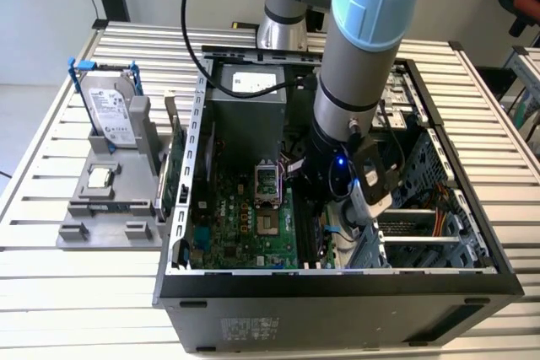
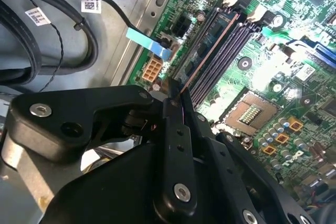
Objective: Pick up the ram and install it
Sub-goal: 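Insert the ram into the slot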
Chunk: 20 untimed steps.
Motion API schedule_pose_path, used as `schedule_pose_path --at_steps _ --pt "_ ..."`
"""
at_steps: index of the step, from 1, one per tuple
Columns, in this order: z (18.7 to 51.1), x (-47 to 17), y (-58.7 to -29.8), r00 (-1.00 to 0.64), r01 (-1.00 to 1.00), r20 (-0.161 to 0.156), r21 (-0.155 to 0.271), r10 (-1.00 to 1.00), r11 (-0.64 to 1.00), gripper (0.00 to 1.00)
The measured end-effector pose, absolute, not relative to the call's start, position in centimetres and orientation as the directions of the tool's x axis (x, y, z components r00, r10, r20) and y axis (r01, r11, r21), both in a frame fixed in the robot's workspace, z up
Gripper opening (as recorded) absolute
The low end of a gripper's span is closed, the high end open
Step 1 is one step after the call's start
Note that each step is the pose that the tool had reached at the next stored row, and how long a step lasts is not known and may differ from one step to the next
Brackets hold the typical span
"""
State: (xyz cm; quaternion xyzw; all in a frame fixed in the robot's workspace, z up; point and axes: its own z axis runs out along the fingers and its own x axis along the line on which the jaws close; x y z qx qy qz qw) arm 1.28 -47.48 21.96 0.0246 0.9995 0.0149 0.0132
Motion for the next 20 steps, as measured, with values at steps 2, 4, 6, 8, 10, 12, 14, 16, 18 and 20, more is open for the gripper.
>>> schedule_pose_path --at_steps 2,4,6,8,10,12,14,16,18,20 --pt "21.97 1.28 -47.49 -0.999 0.038 -0.026 0.030 0.039 0.999 0.00" --pt "21.97 1.28 -47.48 -0.999 0.032 -0.025 0.030 0.033 0.999 0.00" --pt "21.98 1.26 -47.48 -0.999 0.030 -0.025 0.030 0.031 0.999 0.00" --pt "21.98 1.20 -47.48 -0.999 0.031 -0.024 0.030 0.031 0.999 0.00" --pt "21.97 1.09 -47.48 -0.999 0.031 -0.023 0.030 0.031 0.999 0.00" --pt "21.96 1.07 -47.48 -0.999 0.031 -0.023 0.030 0.031 0.999 0.00" --pt "21.87 1.06 -47.47 -0.999 0.031 -0.022 0.030 0.031 0.999 0.00" --pt "21.77 1.06 -47.48 -0.999 0.031 -0.020 0.030 0.031 0.999 0.00" --pt "21.68 1.06 -47.48 -0.999 0.031 -0.019 0.030 0.031 0.999 0.00" --pt "21.58 1.06 -47.48 -0.999 0.031 -0.018 0.030 0.031 0.999 0.00"
